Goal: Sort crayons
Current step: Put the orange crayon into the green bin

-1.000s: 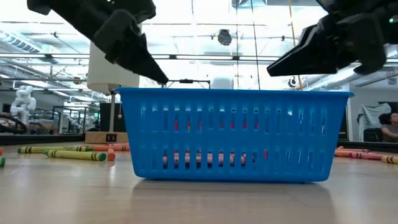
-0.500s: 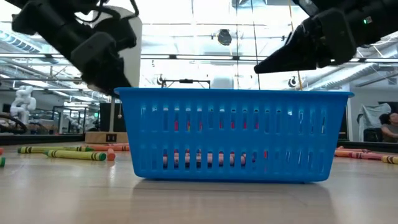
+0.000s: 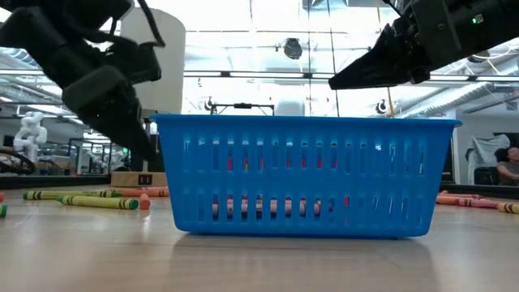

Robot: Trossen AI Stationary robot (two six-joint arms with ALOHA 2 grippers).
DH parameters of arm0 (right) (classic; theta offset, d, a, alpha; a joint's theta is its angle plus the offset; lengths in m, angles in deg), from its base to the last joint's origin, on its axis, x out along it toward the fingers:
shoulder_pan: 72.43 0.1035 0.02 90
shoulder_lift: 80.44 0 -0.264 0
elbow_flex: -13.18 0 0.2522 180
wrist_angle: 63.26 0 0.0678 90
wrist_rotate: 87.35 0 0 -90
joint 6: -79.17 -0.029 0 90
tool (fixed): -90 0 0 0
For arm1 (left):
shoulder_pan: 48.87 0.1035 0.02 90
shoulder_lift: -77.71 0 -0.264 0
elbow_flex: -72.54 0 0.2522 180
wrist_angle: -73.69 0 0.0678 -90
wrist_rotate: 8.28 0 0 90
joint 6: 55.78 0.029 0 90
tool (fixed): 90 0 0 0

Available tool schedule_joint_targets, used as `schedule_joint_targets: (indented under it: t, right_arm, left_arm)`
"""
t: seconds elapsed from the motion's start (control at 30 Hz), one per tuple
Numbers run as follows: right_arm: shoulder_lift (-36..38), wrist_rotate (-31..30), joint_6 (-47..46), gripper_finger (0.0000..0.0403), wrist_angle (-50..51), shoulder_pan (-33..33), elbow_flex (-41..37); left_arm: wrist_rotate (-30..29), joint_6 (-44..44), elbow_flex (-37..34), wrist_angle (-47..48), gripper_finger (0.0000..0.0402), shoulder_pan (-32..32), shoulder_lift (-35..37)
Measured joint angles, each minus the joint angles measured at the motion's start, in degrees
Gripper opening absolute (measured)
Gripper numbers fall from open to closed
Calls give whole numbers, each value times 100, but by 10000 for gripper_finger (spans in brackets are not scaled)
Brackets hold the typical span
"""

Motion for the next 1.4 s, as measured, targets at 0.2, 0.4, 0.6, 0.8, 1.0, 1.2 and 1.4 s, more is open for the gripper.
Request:
schedule_joint_targets:
  t: [0.2, 0.4, 0.6, 0.8, 1.0, 1.2, 1.4]
  right_arm:
    - [0, -2, 59, 86, 149, -108, 0]
    - [0, 238, 61, 86, 218, -192, 0]
    - [0, 297, 241, 86, 226, -257, 0]
    - [0, 411, 302, 86, 237, -282, 0]
    - [0, 470, 300, 86, 251, -291, 0]
    - [0, 459, 302, 86, 251, -291, 0]
    - [0, 452, 301, 86, 251, -291, 0]
  left_arm:
    - [76, 80, 0, 274, 165, 184, -14]
    - [202, 618, 0, 260, 204, 382, -14]
    - [583, 965, 0, 260, 193, 515, -14]
    - [623, 953, -350, -95, 165, 519, -14]
    - [640, 689, -743, -598, 146, 519, -14]
    - [709, 649, -920, -795, 122, 530, -14]
    - [817, 498, -1223, -1352, 84, 688, 1]
